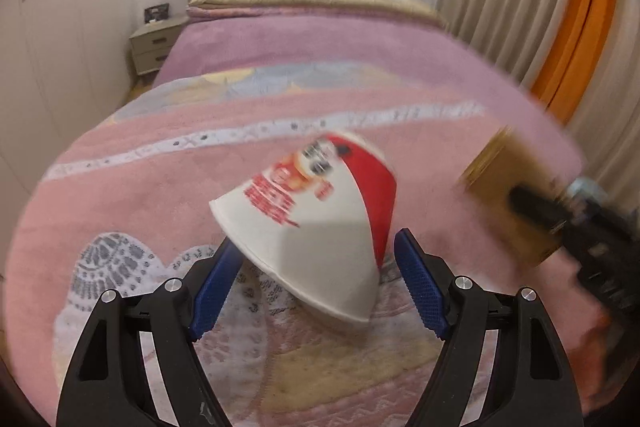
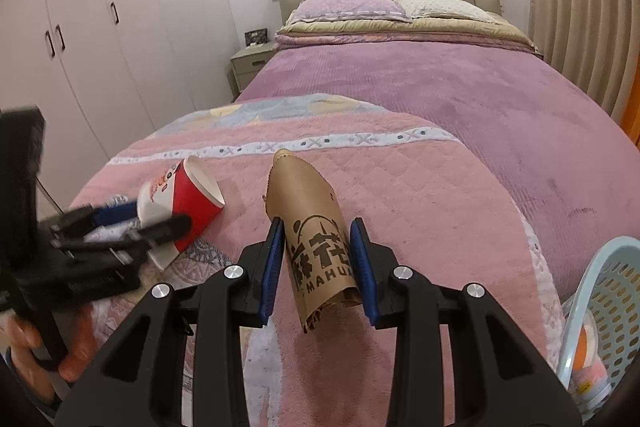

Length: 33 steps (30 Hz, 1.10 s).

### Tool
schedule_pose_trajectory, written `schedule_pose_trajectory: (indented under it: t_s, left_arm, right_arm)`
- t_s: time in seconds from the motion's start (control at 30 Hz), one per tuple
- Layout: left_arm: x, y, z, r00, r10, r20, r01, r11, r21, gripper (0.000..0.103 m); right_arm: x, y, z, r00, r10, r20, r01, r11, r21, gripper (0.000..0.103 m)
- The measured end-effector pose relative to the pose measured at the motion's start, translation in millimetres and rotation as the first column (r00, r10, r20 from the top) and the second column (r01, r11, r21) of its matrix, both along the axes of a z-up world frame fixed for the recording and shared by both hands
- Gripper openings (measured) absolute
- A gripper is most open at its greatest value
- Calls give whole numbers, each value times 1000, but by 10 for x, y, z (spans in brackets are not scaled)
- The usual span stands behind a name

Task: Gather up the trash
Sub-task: 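Grasp the red-and-white cup with left tool while right tool grasps brown paper bag, then carry both items to the blue basket and open both tools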

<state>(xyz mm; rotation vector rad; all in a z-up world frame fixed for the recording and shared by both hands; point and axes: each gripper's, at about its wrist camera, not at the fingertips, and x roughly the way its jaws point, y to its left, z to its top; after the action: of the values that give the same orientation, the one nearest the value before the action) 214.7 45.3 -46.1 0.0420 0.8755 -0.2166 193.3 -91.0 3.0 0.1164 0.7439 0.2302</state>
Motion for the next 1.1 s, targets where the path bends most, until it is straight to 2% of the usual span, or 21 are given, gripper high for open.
schedule_pose_trajectory:
  t_s: [0.07,0.1,0.17,0.27,0.33,0.37,0.4,0.43,0.57,0.67,0.73,0.77,0.8,0.87,1.1]
  left_arm:
    - [18,-77,-23,1000,4,-8,-4,998,56,74]
    - [12,-72,-12,1000,7,-7,-7,999,48,68]
    - [-22,-8,40,1000,-14,-9,14,999,-47,67]
    - [-91,124,132,999,-32,28,36,982,-187,66]
    - [-92,150,165,999,-31,41,39,977,-211,55]
    - [-87,149,168,998,-44,36,51,974,-219,31]
    - [-67,134,153,998,-55,18,57,973,-222,20]
    - [-58,120,135,998,-56,6,56,975,-216,19]
    - [-71,70,103,999,-34,21,37,986,-163,19]
    - [-139,86,180,998,-22,59,31,987,-156,21]
    - [-208,68,237,996,-8,92,18,994,-107,41]
    - [-226,52,267,994,7,112,1,998,-68,65]
    - [-245,41,301,990,16,142,-11,999,-38,75]
    - [-254,-3,349,985,-8,171,9,1000,-7,75]
    - [-63,-264,415,979,-85,188,64,991,114,74]
  right_arm:
    - [-5,-24,12,1000,2,0,-2,1000,17,31]
    - [-9,-32,20,1000,2,0,-2,1000,22,31]
    - [-16,-36,39,1000,6,1,-6,1000,29,31]
    - [-28,-35,54,1000,10,7,-10,999,37,31]
    - [-31,-45,55,1000,11,7,-11,999,44,31]
    - [-28,-66,57,1000,8,8,-9,999,52,31]
    - [-28,-77,58,1000,7,9,-7,998,58,31]
    - [-27,-91,58,1000,4,8,-5,998,65,31]
    - [-10,-136,51,1000,-5,-1,5,996,88,31]
    - [-17,-131,58,1000,-3,3,3,996,91,31]
    - [-20,-128,59,1000,-3,6,2,996,89,32]
    - [-17,-135,57,1000,-2,6,2,996,91,32]
    - [-16,-135,55,1000,-3,6,2,996,92,32]
    - [-12,-145,55,1000,-3,5,3,995,100,32]
    - [0,-168,49,1000,1,-1,-1,993,121,33]
